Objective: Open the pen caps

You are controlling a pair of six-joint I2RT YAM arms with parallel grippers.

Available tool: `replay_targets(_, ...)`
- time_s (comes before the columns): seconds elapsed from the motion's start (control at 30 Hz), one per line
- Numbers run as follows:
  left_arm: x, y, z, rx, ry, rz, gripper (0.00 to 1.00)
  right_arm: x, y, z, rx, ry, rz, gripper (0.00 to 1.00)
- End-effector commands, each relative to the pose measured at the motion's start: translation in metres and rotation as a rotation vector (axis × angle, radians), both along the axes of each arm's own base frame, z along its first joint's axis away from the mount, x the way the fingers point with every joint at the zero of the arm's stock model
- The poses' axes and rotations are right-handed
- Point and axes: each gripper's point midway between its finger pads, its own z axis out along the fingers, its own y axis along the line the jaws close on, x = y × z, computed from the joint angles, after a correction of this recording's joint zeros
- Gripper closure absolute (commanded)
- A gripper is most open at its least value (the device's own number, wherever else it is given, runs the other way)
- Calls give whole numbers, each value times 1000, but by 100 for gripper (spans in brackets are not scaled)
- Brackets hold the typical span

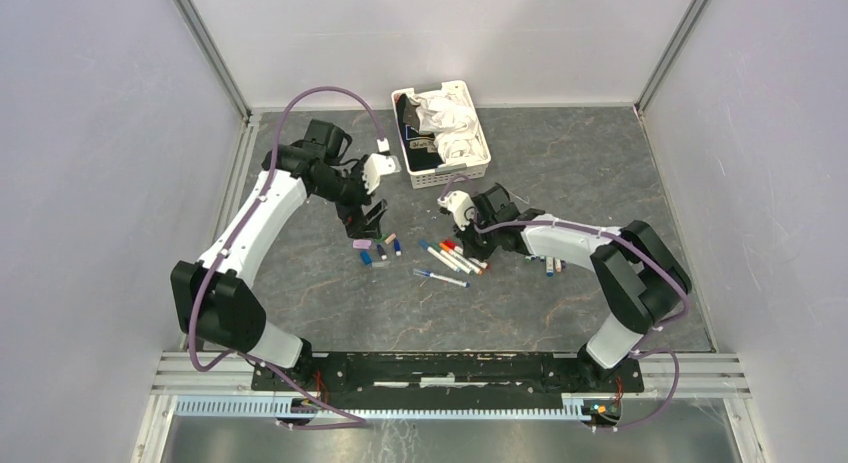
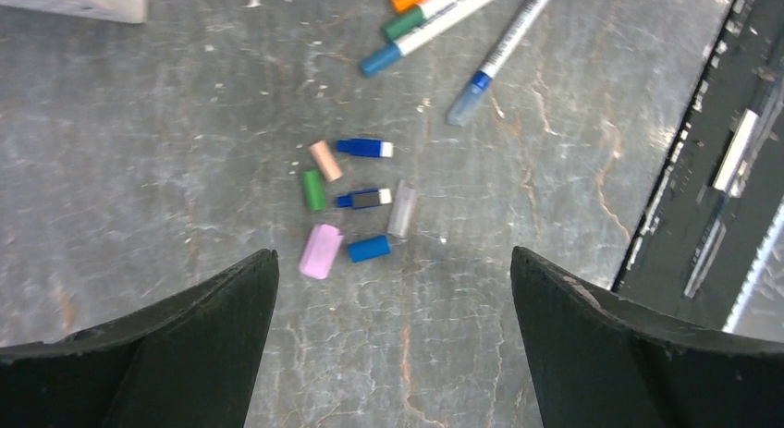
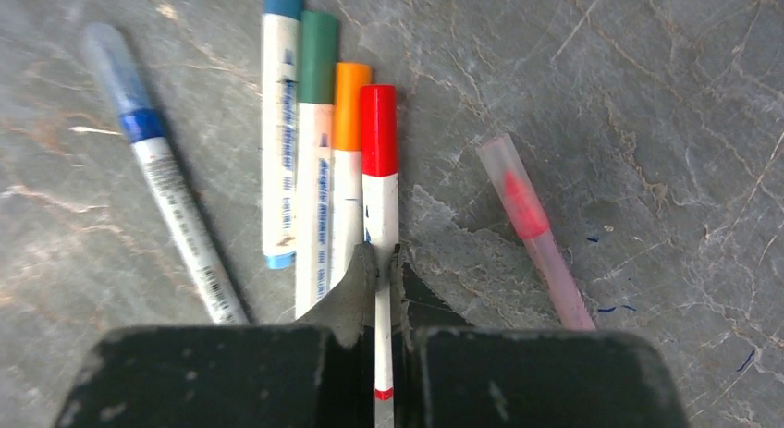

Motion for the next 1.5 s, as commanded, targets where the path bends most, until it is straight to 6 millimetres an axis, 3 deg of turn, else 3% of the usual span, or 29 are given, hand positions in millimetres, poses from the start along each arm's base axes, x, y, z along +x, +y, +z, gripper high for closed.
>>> replay_targets(0.0,-25,-13,11,-97,-42,-175,0,14,31,78,191,-86,46,100)
replay_targets(0.13,-34,-23,12,-120,-73,-268,0,1,55,118,324,-48,136,100)
replay_targets(0.23,-38,-32,9,-117,-81,-319,0,-18,73,136,437,24,231,100)
replay_targets(0.37,-44,-45,2,-108,-94,-379,0,-47,91,143,560,159,364,100)
replay_targets(0.53,-46,-53,-8,-57,-155,-424,5,-60,99,147,614,238,443,100)
replay_targets(0.63,-50,-56,-14,-29,-163,-452,13,-61,102,147,626,265,451,100)
replay_targets(1.0,-60,-57,-28,38,-178,-517,56,-62,112,150,672,361,454,100)
replay_targets(1.1,-60,-55,-33,70,-187,-529,74,-62,113,151,681,372,456,100)
replay_targets(1.17,-61,-54,-35,87,-192,-537,94,-63,114,151,692,385,451,100)
replay_targets(1.3,-58,-54,-35,97,-208,-532,98,-64,116,145,715,410,433,74)
replay_targets(1.47,-58,-60,-27,68,-211,-528,98,-67,122,131,707,457,429,69)
